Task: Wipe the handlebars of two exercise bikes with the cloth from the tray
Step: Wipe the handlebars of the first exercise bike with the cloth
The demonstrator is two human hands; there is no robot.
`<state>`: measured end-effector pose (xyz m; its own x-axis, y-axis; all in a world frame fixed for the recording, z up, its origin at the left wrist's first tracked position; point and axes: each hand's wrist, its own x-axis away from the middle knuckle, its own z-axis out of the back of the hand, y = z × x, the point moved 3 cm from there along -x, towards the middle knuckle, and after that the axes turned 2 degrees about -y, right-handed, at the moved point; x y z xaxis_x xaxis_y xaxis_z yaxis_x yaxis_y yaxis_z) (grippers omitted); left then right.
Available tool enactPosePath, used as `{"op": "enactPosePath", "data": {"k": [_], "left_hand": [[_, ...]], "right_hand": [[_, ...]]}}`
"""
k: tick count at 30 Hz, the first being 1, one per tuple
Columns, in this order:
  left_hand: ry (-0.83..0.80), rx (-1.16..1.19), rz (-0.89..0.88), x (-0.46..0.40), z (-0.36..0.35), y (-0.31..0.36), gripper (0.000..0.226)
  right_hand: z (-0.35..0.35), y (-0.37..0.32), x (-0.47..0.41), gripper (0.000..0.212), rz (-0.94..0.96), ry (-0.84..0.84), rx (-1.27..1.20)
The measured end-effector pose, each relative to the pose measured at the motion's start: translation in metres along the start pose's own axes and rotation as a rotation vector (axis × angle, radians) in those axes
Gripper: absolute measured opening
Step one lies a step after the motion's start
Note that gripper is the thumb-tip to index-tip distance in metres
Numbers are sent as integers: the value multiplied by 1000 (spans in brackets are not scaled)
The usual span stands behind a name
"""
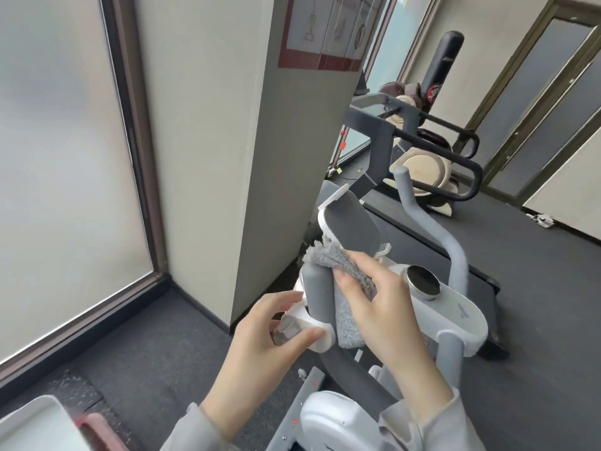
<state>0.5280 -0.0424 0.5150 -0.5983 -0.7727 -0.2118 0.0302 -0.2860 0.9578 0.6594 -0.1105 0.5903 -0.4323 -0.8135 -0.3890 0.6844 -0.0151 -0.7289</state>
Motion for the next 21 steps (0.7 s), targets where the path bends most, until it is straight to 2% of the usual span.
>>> {"op": "enactPosePath", "data": {"k": [3,6,9,12,15,17,21], "left_hand": [[5,13,9,0,1,0,38],[11,36,44,0,0,-1,46],[12,44,73,0,-1,-3,46],[9,54,92,0,-2,-4,45],[16,65,115,1,-3,-3,47],[33,68,130,3,-3,-3,44],[49,70,155,5,-5,-2,43]], "right_hand": [[4,13,11,17,-67,-31,-15],[10,19,18,18,-115,-79,-46],[16,15,9,10,-124,19,-138],[11,-3,-10,18,76,82,-50],[1,-16,-17,19,276,-9,62],[0,-12,-13,20,314,-42,44],[6,7,12,24,317,26,-39]]}}
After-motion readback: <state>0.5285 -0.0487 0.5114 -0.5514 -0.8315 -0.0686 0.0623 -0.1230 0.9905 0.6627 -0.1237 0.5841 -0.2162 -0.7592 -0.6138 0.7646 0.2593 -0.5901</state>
